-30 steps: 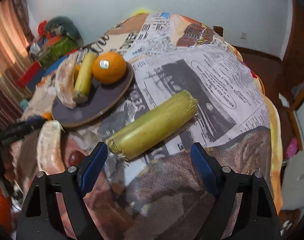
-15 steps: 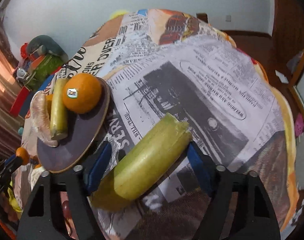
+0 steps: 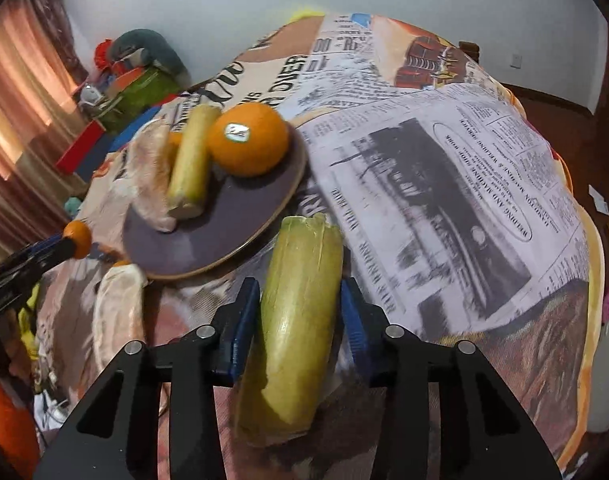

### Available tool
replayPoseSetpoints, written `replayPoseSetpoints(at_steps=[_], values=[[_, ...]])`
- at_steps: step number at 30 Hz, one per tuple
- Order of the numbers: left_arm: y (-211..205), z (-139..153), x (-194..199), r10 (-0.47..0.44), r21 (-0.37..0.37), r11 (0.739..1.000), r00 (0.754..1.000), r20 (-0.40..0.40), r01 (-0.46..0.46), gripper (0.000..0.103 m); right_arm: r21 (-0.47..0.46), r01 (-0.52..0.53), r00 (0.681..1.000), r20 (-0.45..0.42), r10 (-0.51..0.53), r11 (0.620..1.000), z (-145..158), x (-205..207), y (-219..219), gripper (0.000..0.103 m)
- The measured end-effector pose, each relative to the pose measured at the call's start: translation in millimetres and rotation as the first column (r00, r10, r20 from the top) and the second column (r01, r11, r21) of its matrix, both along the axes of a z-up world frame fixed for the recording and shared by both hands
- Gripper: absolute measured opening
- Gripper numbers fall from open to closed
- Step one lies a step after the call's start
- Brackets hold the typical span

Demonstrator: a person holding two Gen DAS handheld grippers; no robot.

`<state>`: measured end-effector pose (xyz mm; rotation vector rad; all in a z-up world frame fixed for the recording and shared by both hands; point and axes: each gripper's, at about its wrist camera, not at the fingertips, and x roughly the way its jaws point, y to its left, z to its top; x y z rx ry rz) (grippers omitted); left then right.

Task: Organize fruits
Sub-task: 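Carry the long yellow cylinder onto the plate and open the right tool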

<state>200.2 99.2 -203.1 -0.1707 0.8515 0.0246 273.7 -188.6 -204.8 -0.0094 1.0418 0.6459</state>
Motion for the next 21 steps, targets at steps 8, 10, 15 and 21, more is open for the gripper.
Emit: replayPoseSetpoints(at_steps=[8, 10, 15, 21], values=[[-2.4, 11.6, -2.8, 0.001, 0.003, 1.000, 1.000, 0.024, -0.001, 0.035, 0.062, 0.031, 0.998, 0.055, -0.034, 0.998, 23.9, -4.6, -8.9, 0.035], [-2.6, 14.9, -2.6, 0.000, 0.003, 1.000, 0.999, 0.032, 0.000, 0.035, 0.074, 0.028, 0.997, 0.074, -0.033, 0.997, 31.5, -5.7, -8.2, 0.035], [-5.3, 21.1, 2.6, -0.004, 0.008, 1.000, 0.999, 0.045, 0.004, 0.035, 0.091, 0.016, 0.991, 0.128, -0.028, 0.996, 47.4, -6.9, -2.6, 0.034], [-4.4, 22.7, 12.1, -0.003, 0.012, 1.000, 0.998, 0.055, 0.003, 0.035, 0.090, -0.008, 0.983, 0.184, -0.008, 0.996, 62.6, -2.3, 8.6, 0.034]])
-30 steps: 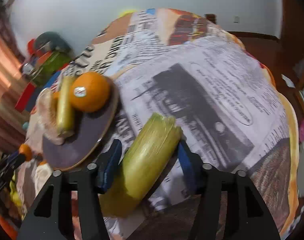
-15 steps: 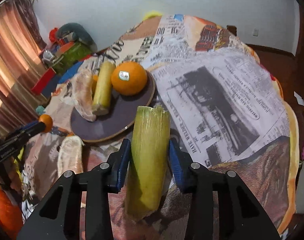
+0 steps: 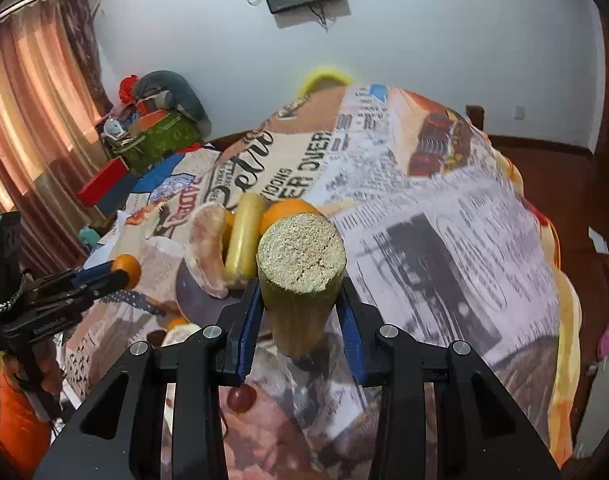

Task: Organize fruits
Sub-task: 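Carry the long yellow cylinder onto the plate and open the right tool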

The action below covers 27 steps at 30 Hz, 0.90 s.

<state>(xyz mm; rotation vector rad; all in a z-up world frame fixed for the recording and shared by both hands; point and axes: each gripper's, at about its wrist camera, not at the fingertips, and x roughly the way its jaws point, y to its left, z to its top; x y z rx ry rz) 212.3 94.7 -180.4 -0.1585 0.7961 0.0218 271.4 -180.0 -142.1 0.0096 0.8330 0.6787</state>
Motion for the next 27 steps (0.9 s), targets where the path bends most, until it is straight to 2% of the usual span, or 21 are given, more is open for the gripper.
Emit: replayPoseSetpoints(at_steps=[8, 21, 27], values=[[4.1, -5.6, 15.8, -0.004, 0.004, 1.000, 1.000, -0.009, 0.004, 0.035, -0.028, -0.029, 0.999, 0.029, 0.030, 0.999, -1.7, 7.3, 19.7, 0.034], [1.4, -37.4, 46.2, -0.028, -0.018, 0.999, 0.997, -0.071, 0.027, 0.035, -0.043, -0.069, 0.998, 0.004, 0.069, 0.997, -22.0, 22.7, 55.5, 0.034], [3.6, -43.3, 51.1, -0.032, -0.029, 0.999, 0.996, -0.079, 0.030, 0.035, -0.039, -0.082, 0.996, -0.024, 0.081, 0.996, -32.8, 33.3, 69.5, 0.034]])
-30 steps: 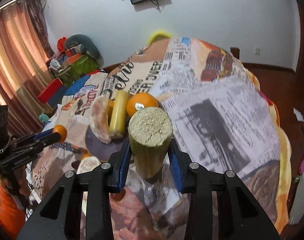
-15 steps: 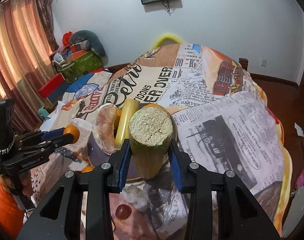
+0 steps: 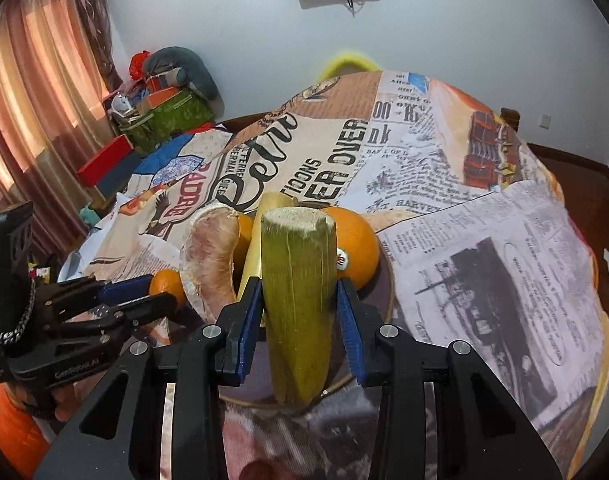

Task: Organize fruits
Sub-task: 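Carry the long yellow cylinder onto the plate and open the right tool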

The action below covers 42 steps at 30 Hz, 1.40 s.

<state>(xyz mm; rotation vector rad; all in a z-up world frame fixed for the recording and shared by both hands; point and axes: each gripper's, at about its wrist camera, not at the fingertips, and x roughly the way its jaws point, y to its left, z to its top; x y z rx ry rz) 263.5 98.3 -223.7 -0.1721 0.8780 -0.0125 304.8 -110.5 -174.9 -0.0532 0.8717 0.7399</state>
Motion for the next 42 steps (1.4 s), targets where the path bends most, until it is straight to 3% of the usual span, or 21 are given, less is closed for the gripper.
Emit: replayPoseSetpoints(at_steps=[12, 17, 19, 38, 42], values=[[0.6, -4.1, 3.7, -0.003, 0.004, 1.000, 1.000, -0.015, 0.003, 0.035, -0.023, -0.026, 0.999, -0.020, 0.026, 0.999, -9.6, 6.5, 15.9, 0.035], [1.9, -2.6, 4.4, 0.002, -0.007, 1.000, 1.000, -0.022, -0.003, 0.039, -0.029, -0.036, 0.999, -0.028, 0.035, 0.999, -8.1, 5.3, 15.7, 0.035], [1.3, -0.6, 3.0, 0.006, -0.001, 1.000, 1.000, -0.019, -0.006, 0.047, -0.036, -0.037, 0.999, -0.028, 0.036, 0.999, -7.7, 3.6, 16.3, 0.037], [-17.4, 52.2, -49.2, 0.000, 0.035, 0.999, 0.998, 0.060, -0.002, 0.052, -0.024, -0.020, 0.999, 0.029, 0.021, 1.000, 29.1, -46.7, -8.7, 0.041], [-24.2, 56.3, -62.3, -0.001, 0.038, 0.999, 0.998, 0.060, -0.001, 0.058, -0.029, -0.017, 0.999, 0.031, 0.018, 0.999, 31.0, -60.5, -17.5, 0.044]])
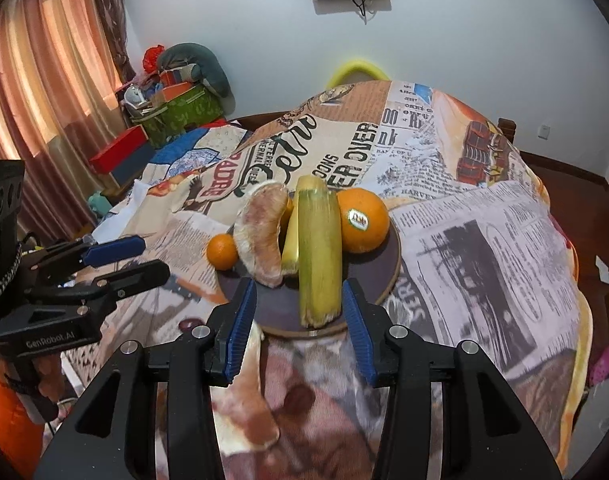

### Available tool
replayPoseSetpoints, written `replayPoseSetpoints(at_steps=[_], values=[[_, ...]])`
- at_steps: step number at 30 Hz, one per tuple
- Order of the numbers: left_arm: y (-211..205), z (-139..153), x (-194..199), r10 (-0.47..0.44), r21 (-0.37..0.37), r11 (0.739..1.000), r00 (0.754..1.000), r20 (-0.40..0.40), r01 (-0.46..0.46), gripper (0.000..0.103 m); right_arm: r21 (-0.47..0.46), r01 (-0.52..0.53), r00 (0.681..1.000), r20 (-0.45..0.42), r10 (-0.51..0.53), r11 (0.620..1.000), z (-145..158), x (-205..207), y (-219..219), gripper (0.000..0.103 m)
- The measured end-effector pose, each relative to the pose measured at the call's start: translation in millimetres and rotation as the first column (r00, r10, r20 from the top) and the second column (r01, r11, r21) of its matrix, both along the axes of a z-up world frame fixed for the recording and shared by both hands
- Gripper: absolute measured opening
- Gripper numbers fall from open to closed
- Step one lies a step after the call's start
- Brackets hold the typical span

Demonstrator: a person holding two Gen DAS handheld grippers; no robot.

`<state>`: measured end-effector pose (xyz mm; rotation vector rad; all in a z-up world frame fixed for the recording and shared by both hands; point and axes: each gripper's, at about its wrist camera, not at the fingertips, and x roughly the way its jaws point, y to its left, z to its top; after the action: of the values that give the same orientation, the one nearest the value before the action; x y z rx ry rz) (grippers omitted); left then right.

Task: Organize fruits
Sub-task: 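Carry the long yellow cylinder onto the plate and open the right tool, then grasp the large peeled pomelo segment with the left tool while the right tool grasps a dark red grape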

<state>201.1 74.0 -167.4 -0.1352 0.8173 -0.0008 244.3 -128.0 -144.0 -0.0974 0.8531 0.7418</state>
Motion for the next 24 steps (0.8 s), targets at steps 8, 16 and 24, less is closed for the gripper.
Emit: replayPoseSetpoints(at_steps=[8, 16, 24], values=[[-16.7, -13.2, -20.4, -0.013, 0.004, 1.000, 0.999, -0.045, 0.014, 0.058, -0.036, 0.010, 1.000, -0.028, -0.011, 0.999, -18.0, -25.2, -19.0, 0.046], [-21.5, -32.2, -28.5, -0.015, -0.016, 1.000, 0.995, -0.097, 0.014, 0.058, -0.083, 0.007, 0.994, -0.107, -0.016, 0.997, -52.3, -31.8, -18.0, 0.046], [-23.5, -39.3, -31.5, -0.014, -0.013, 1.000, 0.994, -0.107, 0.012, 0.058, -0.087, -0.002, 0.989, -0.149, -0.011, 0.996, -66.0, -27.4, -6.4, 0.029]])
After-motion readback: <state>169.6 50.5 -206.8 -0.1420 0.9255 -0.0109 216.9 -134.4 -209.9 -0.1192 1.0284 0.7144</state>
